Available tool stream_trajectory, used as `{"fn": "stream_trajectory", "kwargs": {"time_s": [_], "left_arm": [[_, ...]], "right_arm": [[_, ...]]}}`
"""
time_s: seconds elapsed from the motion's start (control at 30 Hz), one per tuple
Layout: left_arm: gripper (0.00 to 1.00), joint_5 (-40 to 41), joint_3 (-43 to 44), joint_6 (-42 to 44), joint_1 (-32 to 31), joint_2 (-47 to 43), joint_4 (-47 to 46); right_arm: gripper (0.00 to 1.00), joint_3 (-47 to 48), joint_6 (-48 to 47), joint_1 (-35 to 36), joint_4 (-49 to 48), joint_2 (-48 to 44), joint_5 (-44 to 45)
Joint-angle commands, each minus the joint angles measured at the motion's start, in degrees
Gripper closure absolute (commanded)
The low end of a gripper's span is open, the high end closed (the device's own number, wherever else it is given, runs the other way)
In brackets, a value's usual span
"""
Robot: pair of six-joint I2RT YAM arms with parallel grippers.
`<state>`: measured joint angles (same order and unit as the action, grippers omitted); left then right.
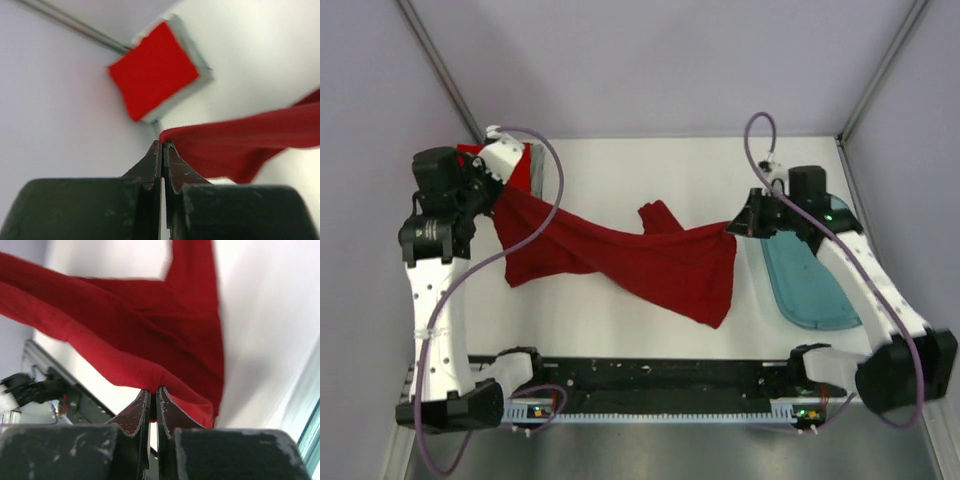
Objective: Fold and stack the t-shirts
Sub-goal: Flatten out the tshirt
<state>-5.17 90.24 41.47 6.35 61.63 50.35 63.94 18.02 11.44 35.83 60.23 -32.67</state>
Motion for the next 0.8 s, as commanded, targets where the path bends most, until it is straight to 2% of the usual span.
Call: {"fn": "stream_trajectory", "kwargs": {"time_s": [0.0, 0.17, 0.33, 0.63, 0.77], "left_arm": [[1.0, -12.74, -8.92, -4.64, 0.15, 0.6, -5.78], [1.0, -17.77, -16.66, -6.84, -0.99, 0.95, -9.38], [1.0, -18.39, -20.01, -7.72, -2.83, 1.92, -11.06], [1.0, -17.51, -20.72, -7.9, -9.24, 3.68, -11.76], [1.0, -16.98, -20.98, -8.08, -11.0, 4.29, -12.29]], "right_arm": [[1.0, -2.51, 0.18, -0.54, -10.17, 13.3, 5.49], [1.0, -1.28, -1.67, -0.46, -9.56, 27.64, 15.78], [1.0, -1.8, -1.32, -1.33, -8.59, 34.25, 26.31], [1.0, -5.75, -4.48, -9.5, -7.8, 30.4, 37.58], [1.0, -6.73, -6.94, -13.81, -8.06, 28.72, 38.72]]}}
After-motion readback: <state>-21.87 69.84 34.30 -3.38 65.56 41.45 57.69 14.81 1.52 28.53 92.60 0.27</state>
